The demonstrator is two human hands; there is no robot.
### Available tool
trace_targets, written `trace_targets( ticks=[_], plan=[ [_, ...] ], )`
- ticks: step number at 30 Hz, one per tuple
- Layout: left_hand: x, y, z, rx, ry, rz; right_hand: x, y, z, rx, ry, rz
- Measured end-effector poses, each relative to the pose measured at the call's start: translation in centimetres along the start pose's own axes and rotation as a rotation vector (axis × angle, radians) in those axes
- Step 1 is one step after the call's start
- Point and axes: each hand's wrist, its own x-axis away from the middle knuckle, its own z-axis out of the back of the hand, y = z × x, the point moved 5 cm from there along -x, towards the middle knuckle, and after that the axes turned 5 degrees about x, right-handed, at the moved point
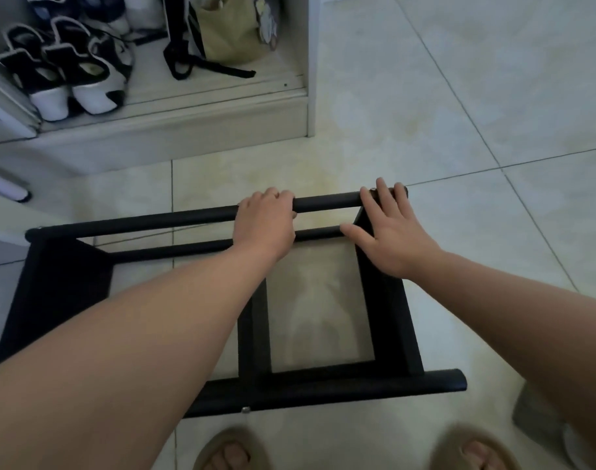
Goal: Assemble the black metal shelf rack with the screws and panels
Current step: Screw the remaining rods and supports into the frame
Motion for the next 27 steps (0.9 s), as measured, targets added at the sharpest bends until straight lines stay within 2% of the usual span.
trace_targets(
  ticks=[4, 8, 15, 19, 24, 27],
  plan=[
    [-0.4, -0.2, -0.9, -0.013, 0.015, 0.043, -1.2, 0.2, -0.3, 0.03, 0.0, 0.013],
    [1.3, 1.0, -0.6, -0.03, -0.064, 0.083, 1.1, 1.1, 1.1, 0.055, -0.02, 0.001],
    [7.1, 9.6, 2.6, -0.056, -0.255, -0.171, 11.9, 4.4, 6.2, 0.17, -0.038, -0.031],
    [10.4, 15.9, 4.9, -0.13, -0.298, -0.34, 19.4, 7.6, 8.7, 0.182, -0.008, -0.092],
    [14.8, 23.8, 5.4, -0.156, -0.381, -0.426, 27.2, 12.5, 9.8, 0.194, 0.011, -0.183],
    [16.9, 28.1, 4.4, -0.148, -0.471, -0.513, 30.2, 15.6, 9.0, 0.16, -0.05, -0.247]
  ],
)
